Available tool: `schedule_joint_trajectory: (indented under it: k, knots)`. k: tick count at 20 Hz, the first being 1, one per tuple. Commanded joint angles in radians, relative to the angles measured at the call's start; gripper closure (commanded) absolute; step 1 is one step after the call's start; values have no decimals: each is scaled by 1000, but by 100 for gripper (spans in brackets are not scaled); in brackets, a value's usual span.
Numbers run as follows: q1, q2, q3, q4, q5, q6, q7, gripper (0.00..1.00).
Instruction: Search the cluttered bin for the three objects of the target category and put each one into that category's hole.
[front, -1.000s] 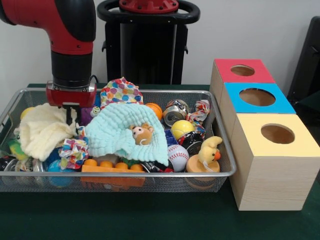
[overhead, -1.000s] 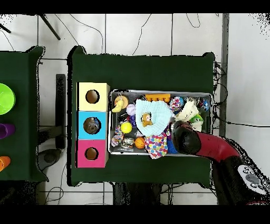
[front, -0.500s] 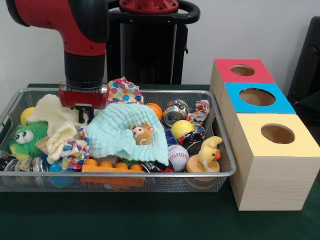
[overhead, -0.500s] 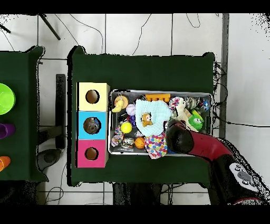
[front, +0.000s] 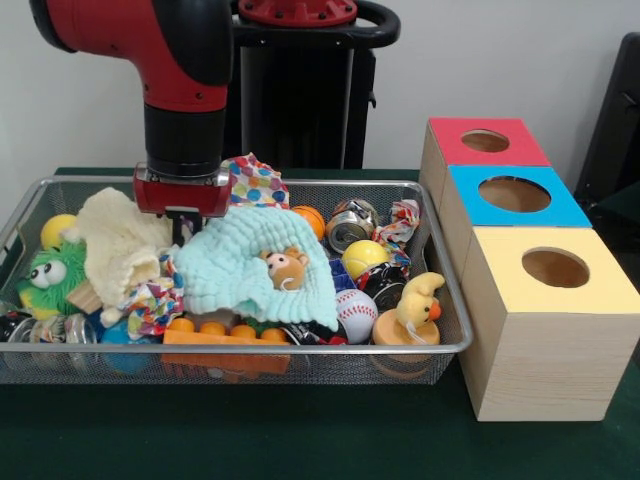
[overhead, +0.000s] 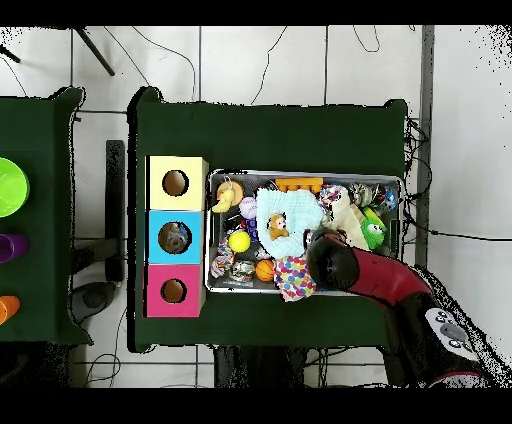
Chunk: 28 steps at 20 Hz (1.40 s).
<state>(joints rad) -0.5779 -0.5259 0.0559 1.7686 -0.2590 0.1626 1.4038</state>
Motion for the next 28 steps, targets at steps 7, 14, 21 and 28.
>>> schedule_joint_trajectory:
  k: [7, 14, 21, 28]
  knots:
    - [80, 57, 0, 80, 133, -69, 296, 100]
    - [99, 65, -8, 79, 173, -80, 291, 100]
    - [136, 65, -21, 80, 230, -84, 303, 100]
    - [171, 76, -34, 79, 289, -103, 319, 100]
